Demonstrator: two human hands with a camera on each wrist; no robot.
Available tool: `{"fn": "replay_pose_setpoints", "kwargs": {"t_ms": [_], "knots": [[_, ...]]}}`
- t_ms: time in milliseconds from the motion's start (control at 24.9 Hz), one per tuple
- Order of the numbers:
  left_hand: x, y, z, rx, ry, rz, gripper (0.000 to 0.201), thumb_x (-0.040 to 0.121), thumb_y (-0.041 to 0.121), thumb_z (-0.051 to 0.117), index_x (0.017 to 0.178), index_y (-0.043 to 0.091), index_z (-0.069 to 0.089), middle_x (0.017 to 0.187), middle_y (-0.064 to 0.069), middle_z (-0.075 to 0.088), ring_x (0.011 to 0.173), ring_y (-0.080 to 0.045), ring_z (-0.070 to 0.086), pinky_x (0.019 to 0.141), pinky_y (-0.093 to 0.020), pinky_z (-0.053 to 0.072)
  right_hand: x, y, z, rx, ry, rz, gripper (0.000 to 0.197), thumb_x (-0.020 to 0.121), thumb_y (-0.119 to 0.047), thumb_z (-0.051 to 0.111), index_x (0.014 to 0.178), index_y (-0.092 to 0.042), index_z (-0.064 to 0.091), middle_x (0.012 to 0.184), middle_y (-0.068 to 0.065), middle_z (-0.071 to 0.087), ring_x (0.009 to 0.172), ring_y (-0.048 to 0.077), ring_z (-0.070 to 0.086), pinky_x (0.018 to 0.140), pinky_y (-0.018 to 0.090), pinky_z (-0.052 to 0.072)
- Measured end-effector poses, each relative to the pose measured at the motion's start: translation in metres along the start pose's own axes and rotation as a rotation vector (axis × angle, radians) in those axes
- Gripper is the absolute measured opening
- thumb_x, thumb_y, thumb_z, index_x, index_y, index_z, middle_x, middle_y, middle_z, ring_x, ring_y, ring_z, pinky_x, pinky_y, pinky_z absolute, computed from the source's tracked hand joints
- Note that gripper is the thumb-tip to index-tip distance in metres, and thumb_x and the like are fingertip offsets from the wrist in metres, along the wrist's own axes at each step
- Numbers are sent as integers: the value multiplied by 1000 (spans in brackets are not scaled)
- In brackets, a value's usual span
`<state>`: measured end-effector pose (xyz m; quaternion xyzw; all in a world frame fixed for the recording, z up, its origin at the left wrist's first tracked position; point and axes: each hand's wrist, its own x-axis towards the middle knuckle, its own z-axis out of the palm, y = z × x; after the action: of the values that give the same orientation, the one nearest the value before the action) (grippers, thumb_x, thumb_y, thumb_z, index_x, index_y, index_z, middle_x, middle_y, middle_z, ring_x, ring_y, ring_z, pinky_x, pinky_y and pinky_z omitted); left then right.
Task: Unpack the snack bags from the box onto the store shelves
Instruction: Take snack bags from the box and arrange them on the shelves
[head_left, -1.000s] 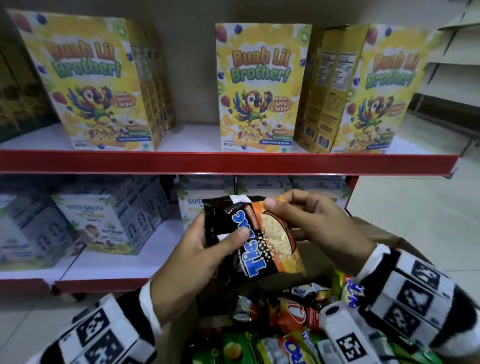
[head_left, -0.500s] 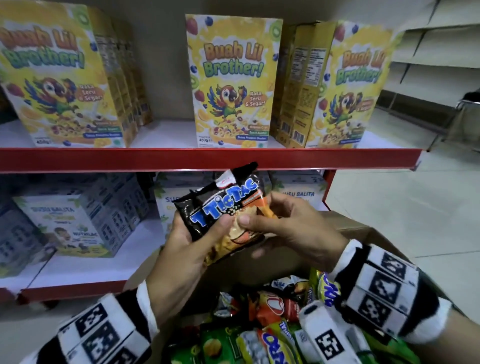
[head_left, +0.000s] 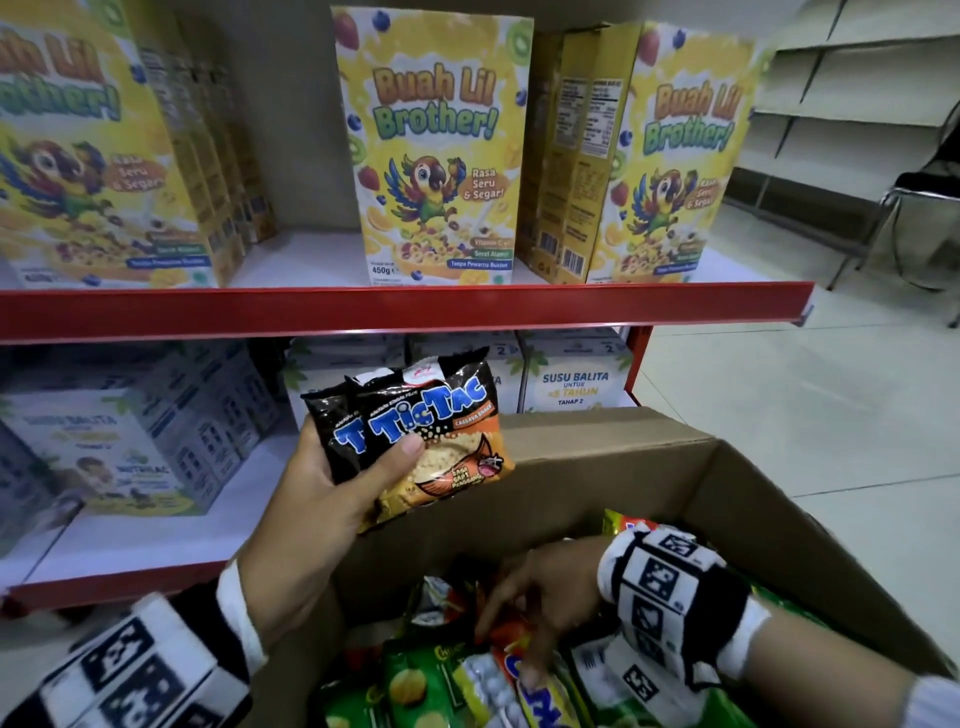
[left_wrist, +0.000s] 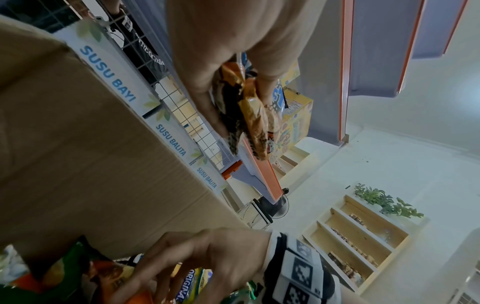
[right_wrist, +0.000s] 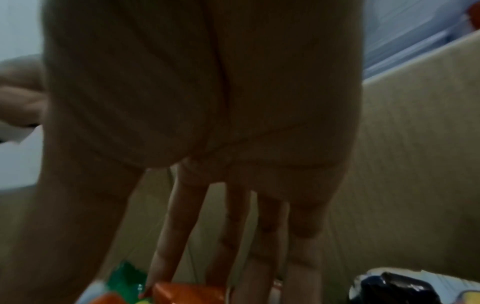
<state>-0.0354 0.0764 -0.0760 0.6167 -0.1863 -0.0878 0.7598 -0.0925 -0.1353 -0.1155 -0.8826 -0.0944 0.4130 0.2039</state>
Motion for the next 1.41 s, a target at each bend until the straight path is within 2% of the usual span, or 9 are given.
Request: {"fn": "replay_pose_setpoints", "kwargs": {"t_ms": [161, 282, 442, 603, 684, 885, 1046, 1247, 1408], "knots": [[-1, 3, -1, 26, 22, 20, 59, 58, 33, 79, 113, 20, 61, 103, 4, 74, 96, -11, 70, 72, -16, 55, 3, -2, 7, -112, 84, -65, 44, 71, -31, 82, 111, -31, 64, 120, 0, 54, 117, 21, 50, 99, 37, 45], [-1, 5, -3, 1, 55, 11, 60, 55, 32, 81, 111, 18, 63, 103, 1, 74, 97, -15, 70, 80, -27, 55, 0, -2, 9, -85, 131, -142, 34, 69, -23, 83, 99, -20, 67, 111, 7, 58, 106, 23, 55, 91, 36, 49], [0, 5, -7, -34, 120, 19, 69, 51, 32, 83, 115, 17, 61, 106, 0, 73, 101, -19, 69, 89, -37, 51, -20, -1, -8, 65, 247, -202, 22, 74, -16, 80, 77, -24, 60, 78, -6, 58, 72, 7, 53, 66, 20, 44], [1, 8, -10, -35, 167, 50, 61, 60, 29, 80, 116, 18, 60, 107, 2, 73, 100, -15, 69, 93, -39, 51, -65, -1, -47, 795, 530, -418, 27, 79, 5, 68, 100, -1, 53, 94, 16, 70, 81, 17, 67, 68, 23, 54], [2, 8, -10, -78, 166, 34, 61, 59, 28, 79, 116, 21, 59, 109, 2, 73, 104, -18, 68, 91, -41, 52, -81, -3, -61, 1029, 624, -558, 38, 75, 3, 64, 111, -5, 55, 103, 13, 72, 89, 22, 70, 71, 28, 57], [0, 7, 3, -191, 69, -25, 63, 58, 31, 79, 116, 18, 59, 110, -6, 72, 100, -31, 69, 76, -43, 57, -72, -35, -63, 1066, 795, -649, 39, 75, -11, 64, 114, -8, 63, 110, 14, 70, 95, 27, 69, 80, 38, 59], [1, 14, 6, -278, -69, -97, 77, 48, 48, 88, 114, 17, 62, 103, -8, 74, 86, -26, 73, 63, -38, 58, -60, -53, -54, 1028, 918, -617, 29, 74, -7, 66, 103, -4, 60, 98, 11, 70, 84, 18, 69, 71, 30, 60], [0, 14, 8, -222, -99, -29, 37, 70, 19, 72, 107, 19, 68, 100, -7, 75, 85, -20, 73, 58, -25, 56, -52, -61, -44, 1053, 876, -652, 51, 66, -11, 76, 113, -6, 56, 104, 9, 72, 93, 22, 71, 72, 27, 57], [0, 14, 8, -238, -82, -36, 41, 70, 26, 69, 110, 16, 65, 103, -9, 74, 89, -23, 72, 61, -27, 57, -46, -57, -46, 999, 950, -611, 58, 60, -11, 79, 111, -10, 51, 107, 12, 70, 95, 25, 70, 75, 31, 58]]}}
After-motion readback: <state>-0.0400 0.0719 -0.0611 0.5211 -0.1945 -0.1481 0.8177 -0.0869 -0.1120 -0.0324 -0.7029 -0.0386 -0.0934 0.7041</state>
